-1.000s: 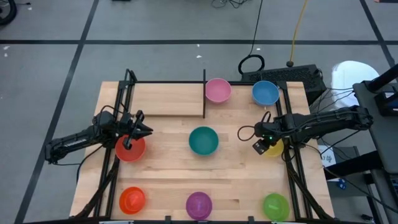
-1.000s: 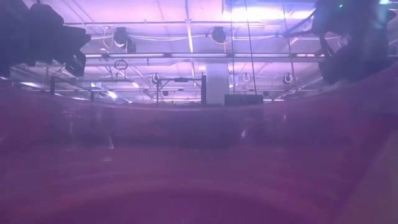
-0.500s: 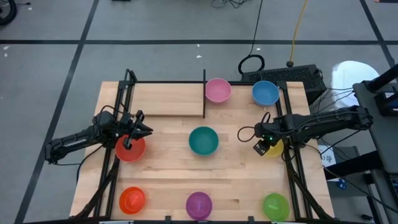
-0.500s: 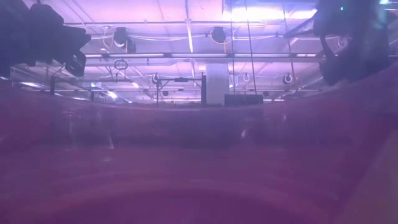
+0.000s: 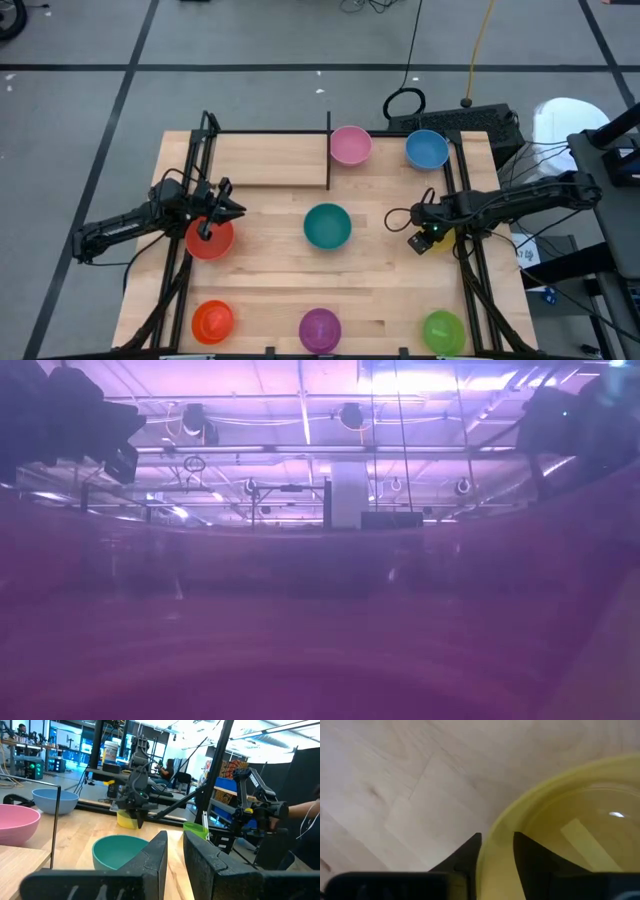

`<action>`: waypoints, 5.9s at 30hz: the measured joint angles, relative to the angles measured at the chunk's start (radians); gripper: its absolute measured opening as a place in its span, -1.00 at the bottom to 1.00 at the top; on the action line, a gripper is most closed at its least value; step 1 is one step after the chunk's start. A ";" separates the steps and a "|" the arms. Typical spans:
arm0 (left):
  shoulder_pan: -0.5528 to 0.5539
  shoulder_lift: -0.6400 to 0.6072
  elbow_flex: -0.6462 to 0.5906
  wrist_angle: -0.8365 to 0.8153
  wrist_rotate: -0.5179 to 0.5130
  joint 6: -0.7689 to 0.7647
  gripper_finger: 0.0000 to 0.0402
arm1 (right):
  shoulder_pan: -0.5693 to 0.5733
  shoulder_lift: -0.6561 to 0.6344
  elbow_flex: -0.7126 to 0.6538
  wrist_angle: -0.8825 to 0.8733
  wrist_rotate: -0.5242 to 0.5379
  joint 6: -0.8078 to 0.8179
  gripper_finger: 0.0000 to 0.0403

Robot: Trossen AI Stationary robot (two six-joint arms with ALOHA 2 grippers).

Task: Place and stack bowls onto a shelf
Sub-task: Put the transparent yellow bowl on the shelf, then adjust the shelf to the left

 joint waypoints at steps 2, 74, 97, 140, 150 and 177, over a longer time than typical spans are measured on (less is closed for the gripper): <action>0.000 0.000 0.000 0.000 0.000 0.000 -0.67 | 0.000 0.000 0.000 0.014 0.003 0.003 -0.68; 0.001 0.000 0.622 -0.715 -0.257 0.062 -0.67 | -0.427 1.094 1.588 0.040 -0.053 -1.180 -1.00; 0.001 0.000 0.622 -0.736 -0.280 0.060 -0.67 | -0.404 1.164 1.588 0.089 -0.061 -1.183 -1.00; 0.000 0.000 0.622 -0.734 -0.277 0.060 -0.67 | -0.425 1.284 1.581 0.093 0.080 -1.239 -0.97; 0.000 0.000 0.622 -0.735 -0.270 0.059 -0.67 | -0.423 1.284 1.581 0.156 0.081 -1.235 -0.70; 0.000 0.000 0.622 -0.735 -0.243 0.059 -0.67 | -0.354 0.975 1.580 -0.114 0.496 -1.224 -1.00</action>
